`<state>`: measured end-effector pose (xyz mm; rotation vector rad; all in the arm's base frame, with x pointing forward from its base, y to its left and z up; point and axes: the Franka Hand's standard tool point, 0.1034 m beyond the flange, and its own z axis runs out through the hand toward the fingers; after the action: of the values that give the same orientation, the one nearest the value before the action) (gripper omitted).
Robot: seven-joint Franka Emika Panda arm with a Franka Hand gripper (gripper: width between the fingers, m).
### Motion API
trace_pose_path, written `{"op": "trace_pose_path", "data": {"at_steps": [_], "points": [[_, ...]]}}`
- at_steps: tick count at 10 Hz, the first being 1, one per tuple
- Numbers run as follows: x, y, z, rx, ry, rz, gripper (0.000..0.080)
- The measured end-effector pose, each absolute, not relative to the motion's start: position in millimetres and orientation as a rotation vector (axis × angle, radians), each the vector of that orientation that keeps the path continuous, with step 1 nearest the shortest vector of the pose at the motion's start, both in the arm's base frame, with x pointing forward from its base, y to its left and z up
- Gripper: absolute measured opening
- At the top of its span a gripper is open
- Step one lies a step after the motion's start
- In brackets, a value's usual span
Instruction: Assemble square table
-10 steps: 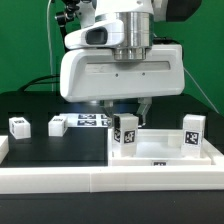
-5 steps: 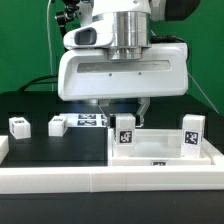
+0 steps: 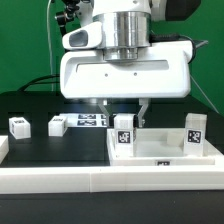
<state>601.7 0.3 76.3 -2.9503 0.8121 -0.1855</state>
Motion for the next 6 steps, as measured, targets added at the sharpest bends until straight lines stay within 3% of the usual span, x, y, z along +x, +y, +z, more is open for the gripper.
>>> {"op": "trace_pose_path", "data": {"at_steps": [6], "points": [[599.4,3.5,78.2,-2.602,1.595,-0.034,0.0290]]}}
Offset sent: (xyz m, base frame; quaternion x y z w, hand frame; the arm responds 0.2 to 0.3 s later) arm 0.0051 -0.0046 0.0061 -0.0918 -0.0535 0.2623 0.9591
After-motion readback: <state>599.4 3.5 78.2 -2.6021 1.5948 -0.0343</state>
